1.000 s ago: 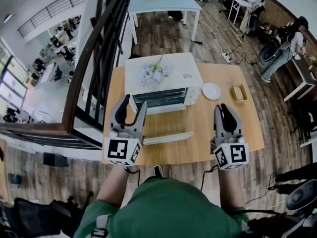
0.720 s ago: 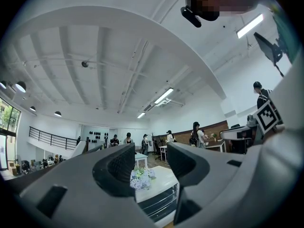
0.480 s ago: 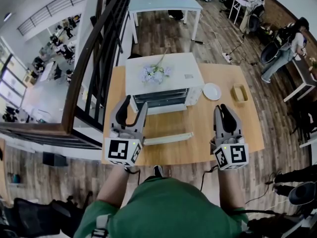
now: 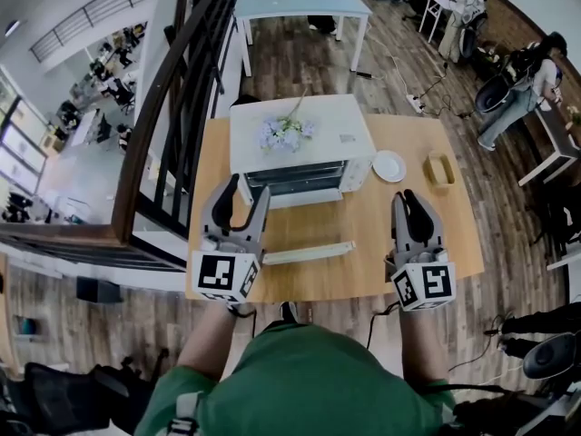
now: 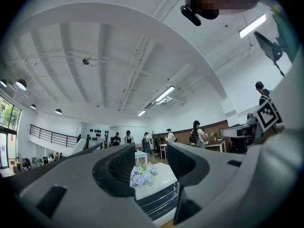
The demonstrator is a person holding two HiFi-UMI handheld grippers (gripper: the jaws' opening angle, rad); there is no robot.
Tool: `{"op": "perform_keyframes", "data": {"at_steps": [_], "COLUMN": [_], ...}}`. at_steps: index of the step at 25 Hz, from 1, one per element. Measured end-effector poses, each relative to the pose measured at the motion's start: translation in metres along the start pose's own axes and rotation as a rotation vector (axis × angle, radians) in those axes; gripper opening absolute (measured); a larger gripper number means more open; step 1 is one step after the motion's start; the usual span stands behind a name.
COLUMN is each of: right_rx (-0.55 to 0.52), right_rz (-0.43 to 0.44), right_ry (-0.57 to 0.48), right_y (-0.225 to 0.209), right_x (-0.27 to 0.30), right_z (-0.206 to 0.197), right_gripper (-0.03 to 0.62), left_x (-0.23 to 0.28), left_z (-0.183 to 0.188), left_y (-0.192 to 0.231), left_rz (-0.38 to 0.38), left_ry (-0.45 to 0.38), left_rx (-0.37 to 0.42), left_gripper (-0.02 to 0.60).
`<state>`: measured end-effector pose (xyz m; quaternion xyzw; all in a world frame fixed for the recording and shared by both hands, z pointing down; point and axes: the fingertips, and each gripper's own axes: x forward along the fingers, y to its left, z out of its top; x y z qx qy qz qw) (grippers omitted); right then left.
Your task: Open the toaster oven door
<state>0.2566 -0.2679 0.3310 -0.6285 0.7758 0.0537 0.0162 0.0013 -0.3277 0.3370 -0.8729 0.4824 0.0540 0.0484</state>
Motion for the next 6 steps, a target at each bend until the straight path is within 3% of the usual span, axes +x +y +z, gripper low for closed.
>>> {"op": "perform_keyframes", "data": {"at_steps": [6], "right_rx": [-0.005], "right_rz": [-0.001], "right_ry": [0.005], "right_y": [0.0059], "right_x": [0.0027], "right_z": [-0.0037], "right_gripper": [0.075], "left_x": [-0.002], "left_z": [-0.009], "left_y": [0.0068], "left_rz": [-0.002], "left_ry": [0.012], "left_rx": [-0.004], "left_gripper": [0.209]}}
